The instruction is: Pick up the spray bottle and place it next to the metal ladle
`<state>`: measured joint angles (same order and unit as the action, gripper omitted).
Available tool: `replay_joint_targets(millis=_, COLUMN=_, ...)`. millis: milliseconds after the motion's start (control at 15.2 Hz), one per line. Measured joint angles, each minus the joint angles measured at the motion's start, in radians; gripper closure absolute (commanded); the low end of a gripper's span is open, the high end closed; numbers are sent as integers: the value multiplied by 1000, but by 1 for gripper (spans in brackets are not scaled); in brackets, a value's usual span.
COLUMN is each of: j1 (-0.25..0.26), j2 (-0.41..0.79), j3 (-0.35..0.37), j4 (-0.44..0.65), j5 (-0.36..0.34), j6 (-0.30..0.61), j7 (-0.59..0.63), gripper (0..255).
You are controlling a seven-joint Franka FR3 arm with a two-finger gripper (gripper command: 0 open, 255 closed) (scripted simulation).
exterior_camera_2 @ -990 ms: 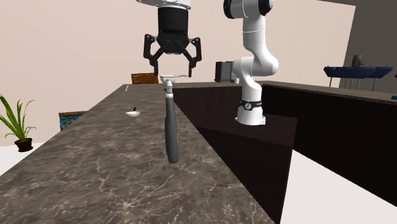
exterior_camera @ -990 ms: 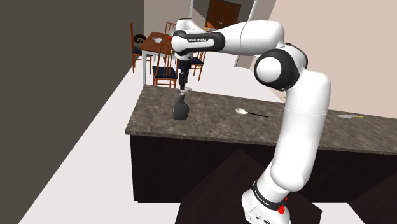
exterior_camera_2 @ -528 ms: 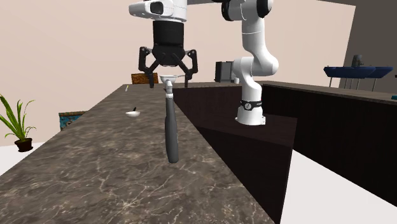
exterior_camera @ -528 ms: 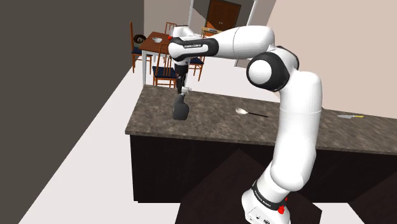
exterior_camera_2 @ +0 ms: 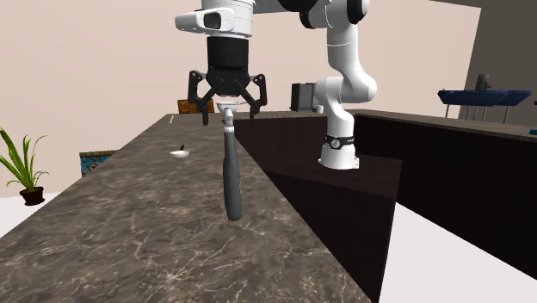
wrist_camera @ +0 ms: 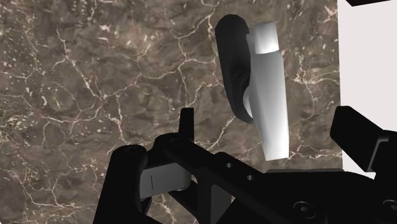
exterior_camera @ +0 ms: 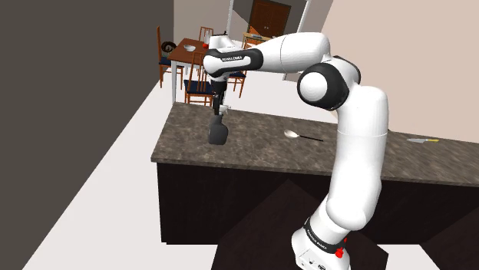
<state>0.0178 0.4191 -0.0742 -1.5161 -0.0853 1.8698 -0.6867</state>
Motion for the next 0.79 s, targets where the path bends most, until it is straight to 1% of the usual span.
replay_joint_targets(millis=66, j1=0, j2=0, j3=0, j4=0, j5=0, j6=0, j7=0, gripper=255)
replay_joint_targets(millis=792, j1=0, j2=-2, j3=0, j4=4, j5=0, j6=-6, j7=0, gripper=255)
